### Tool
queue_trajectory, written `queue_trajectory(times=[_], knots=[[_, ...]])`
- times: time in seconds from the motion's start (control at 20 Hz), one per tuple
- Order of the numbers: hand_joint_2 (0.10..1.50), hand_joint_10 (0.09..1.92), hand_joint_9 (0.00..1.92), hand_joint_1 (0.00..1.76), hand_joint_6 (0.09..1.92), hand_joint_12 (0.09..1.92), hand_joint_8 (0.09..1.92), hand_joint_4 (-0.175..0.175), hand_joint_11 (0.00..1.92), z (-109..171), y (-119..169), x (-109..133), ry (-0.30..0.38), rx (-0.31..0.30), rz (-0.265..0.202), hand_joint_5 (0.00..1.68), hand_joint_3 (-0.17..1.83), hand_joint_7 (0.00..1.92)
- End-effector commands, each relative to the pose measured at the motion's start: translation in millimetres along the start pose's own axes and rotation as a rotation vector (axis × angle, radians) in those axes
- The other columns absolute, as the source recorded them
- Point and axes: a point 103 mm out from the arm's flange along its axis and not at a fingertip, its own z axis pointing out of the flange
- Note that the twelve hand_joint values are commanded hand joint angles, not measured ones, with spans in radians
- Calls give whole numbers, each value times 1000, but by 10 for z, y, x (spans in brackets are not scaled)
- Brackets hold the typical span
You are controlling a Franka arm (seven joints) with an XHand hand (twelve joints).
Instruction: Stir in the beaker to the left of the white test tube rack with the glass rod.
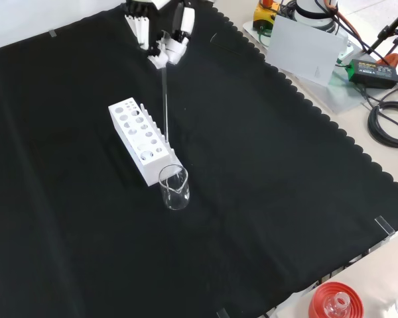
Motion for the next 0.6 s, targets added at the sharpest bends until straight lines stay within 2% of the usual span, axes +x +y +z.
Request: queue_trajectory(times=[0.05,0.6], knots=[[840,562,1759,1302,700,693,1032,-175,1614,70,124,208,13,8,-28,1049,447,1188],[834,562,1761,1302,701,695,1032,-175,1618,214,271,284,13,35,-45,1050,459,1189]])
